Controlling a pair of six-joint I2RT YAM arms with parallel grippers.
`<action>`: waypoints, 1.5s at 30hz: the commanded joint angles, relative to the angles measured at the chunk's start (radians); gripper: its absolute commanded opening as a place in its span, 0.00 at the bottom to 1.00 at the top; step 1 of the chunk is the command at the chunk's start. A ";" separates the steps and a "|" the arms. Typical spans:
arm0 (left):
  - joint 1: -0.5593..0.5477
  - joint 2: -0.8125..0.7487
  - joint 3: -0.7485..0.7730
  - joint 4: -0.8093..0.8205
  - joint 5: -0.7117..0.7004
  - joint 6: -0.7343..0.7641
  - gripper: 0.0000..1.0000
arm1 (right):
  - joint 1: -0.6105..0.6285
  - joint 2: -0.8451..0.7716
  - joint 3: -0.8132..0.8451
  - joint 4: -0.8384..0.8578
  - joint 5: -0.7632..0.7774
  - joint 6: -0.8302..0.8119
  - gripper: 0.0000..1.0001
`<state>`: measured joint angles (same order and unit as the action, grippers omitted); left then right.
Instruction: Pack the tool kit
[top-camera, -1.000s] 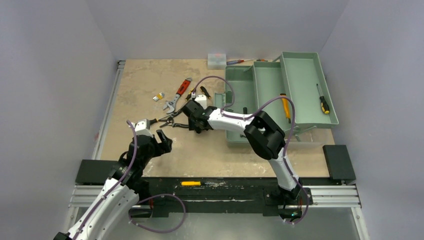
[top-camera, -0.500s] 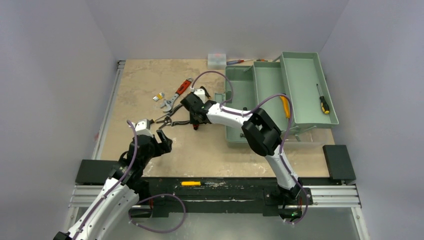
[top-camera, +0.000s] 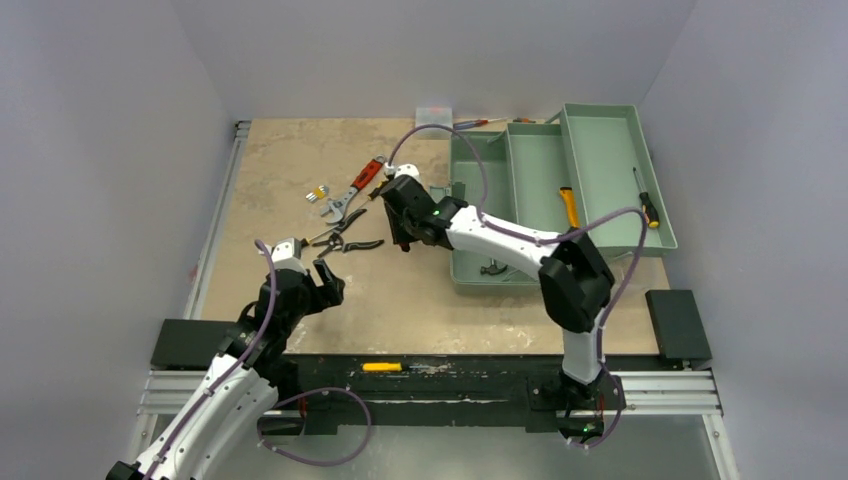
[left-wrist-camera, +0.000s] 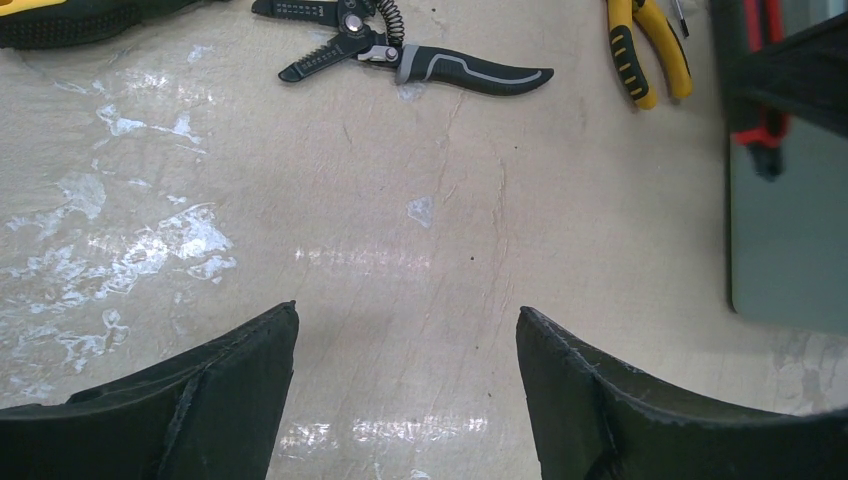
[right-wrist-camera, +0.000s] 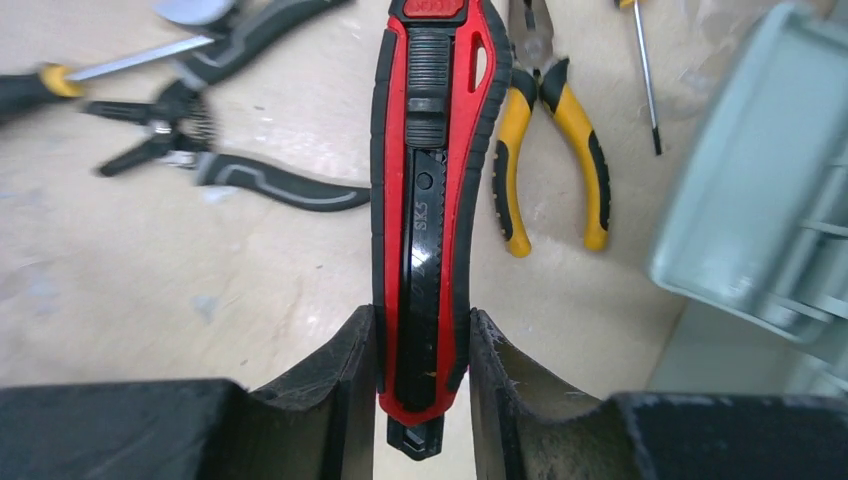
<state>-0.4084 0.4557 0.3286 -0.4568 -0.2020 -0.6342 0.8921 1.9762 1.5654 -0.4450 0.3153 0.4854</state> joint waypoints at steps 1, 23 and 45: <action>-0.006 0.003 0.015 0.029 -0.011 0.010 0.77 | 0.007 -0.172 -0.047 0.065 -0.050 -0.078 0.00; -0.006 0.012 0.019 0.030 -0.013 0.008 0.77 | -0.070 -0.580 -0.152 -0.259 0.574 -0.132 0.00; -0.006 0.008 0.019 0.024 -0.017 0.007 0.76 | -0.370 -0.453 -0.216 -0.448 0.448 -0.041 0.23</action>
<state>-0.4084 0.4667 0.3286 -0.4568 -0.2054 -0.6346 0.5285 1.5139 1.2812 -0.8284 0.7376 0.4046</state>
